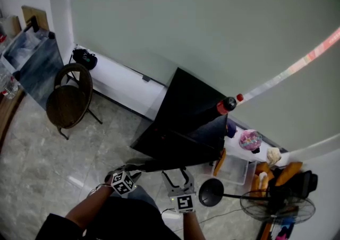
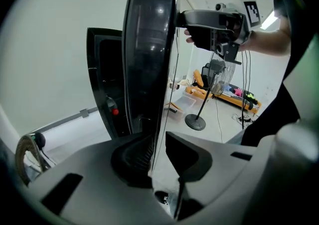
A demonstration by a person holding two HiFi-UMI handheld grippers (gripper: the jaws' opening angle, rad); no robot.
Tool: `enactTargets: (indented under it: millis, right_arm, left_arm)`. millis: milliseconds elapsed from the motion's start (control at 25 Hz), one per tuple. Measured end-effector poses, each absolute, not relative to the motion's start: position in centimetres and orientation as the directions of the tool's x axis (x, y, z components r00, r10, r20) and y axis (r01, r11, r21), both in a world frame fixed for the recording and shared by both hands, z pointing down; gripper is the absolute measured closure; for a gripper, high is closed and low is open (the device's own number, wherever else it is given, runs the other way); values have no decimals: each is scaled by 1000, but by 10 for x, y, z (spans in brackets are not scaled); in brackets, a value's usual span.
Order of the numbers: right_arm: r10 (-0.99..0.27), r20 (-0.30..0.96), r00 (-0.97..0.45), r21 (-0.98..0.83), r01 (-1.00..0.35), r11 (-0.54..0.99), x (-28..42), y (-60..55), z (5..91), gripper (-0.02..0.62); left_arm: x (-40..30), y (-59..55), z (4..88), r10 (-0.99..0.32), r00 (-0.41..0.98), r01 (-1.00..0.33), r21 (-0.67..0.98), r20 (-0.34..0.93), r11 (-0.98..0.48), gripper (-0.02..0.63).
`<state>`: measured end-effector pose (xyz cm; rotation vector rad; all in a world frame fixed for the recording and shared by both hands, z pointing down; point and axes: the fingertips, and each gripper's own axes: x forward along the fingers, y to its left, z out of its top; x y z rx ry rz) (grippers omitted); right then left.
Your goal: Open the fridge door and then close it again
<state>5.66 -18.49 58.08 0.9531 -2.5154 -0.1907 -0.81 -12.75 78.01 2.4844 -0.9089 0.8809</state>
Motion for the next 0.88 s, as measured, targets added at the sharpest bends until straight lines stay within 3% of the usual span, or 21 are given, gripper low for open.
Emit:
enactTargets:
  millis: [520, 880]
  right_arm:
    - [-569, 359, -740, 265, -504, 822, 69, -164, 581, 307]
    - [-395, 333, -857, 272, -313, 910, 83, -144, 586, 308]
  left_arm:
    - [6, -104, 781, -562, 490, -814, 117, 666, -570, 554]
    - [29, -77, 785, -654, 328, -921, 77, 681, -381, 554]
